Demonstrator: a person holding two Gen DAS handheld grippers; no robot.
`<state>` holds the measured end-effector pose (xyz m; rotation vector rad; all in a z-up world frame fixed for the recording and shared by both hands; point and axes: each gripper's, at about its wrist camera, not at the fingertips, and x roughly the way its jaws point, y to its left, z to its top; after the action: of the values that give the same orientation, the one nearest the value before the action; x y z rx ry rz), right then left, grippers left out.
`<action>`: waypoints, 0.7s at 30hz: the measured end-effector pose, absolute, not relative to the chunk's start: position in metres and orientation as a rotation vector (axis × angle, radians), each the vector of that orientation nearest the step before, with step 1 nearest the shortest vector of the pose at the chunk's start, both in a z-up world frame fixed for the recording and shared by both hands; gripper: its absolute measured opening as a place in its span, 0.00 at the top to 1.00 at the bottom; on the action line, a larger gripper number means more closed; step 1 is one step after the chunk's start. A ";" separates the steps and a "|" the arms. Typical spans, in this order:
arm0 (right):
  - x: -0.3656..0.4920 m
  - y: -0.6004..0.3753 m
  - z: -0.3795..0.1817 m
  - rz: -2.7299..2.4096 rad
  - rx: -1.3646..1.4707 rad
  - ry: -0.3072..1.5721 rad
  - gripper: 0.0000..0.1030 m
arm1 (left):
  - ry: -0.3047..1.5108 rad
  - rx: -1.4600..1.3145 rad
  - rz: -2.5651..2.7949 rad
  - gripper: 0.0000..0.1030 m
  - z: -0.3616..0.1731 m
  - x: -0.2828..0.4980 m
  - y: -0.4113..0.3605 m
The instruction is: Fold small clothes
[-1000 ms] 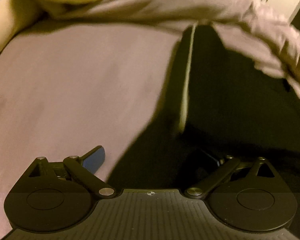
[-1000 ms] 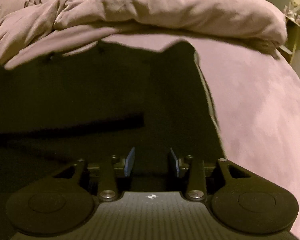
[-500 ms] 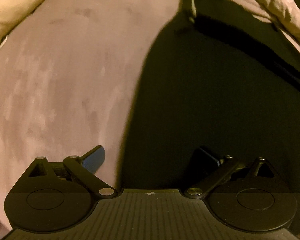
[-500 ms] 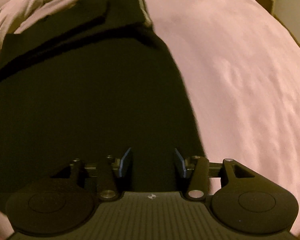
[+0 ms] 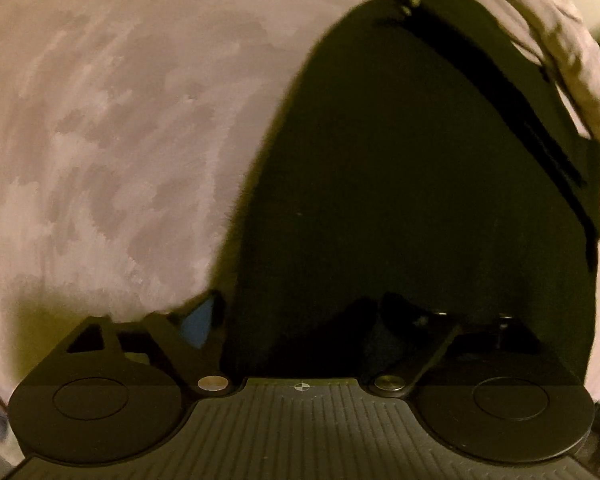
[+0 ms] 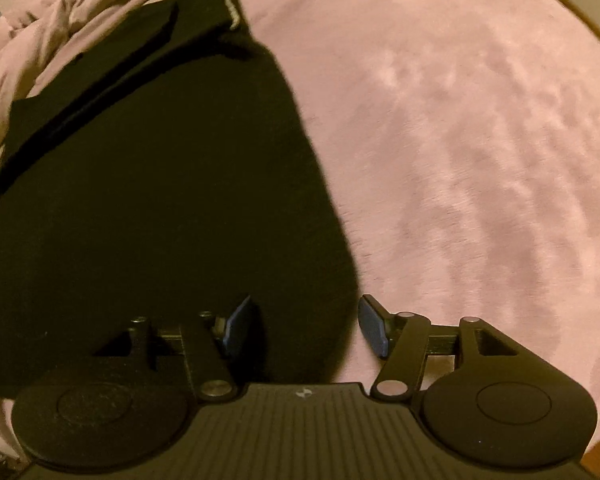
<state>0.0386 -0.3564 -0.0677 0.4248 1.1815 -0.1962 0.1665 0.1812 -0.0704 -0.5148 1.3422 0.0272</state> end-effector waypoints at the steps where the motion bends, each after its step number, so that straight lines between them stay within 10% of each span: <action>1: 0.038 -0.356 -0.068 -0.189 0.437 1.179 0.43 | 1.341 -0.533 0.032 0.18 -0.070 0.167 0.184; 5: 0.037 -0.356 -0.070 -0.119 0.503 1.173 0.71 | 1.356 -0.526 0.034 0.36 -0.069 0.163 0.190; 8: 0.035 -0.343 -0.070 -0.057 0.423 1.207 0.72 | 1.367 -0.499 0.020 0.47 -0.070 0.161 0.193; 17: 0.038 -0.341 -0.076 -0.010 0.416 1.247 0.61 | 1.414 -0.519 -0.076 0.28 -0.071 0.148 0.199; 21: 0.045 -0.343 -0.076 0.025 0.412 1.252 0.76 | 1.472 -0.492 -0.133 0.75 -0.073 0.143 0.196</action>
<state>0.0447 -0.3429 -0.0760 0.4119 1.2523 0.0249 0.1431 0.1956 -0.0733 -0.4920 1.4723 -0.1333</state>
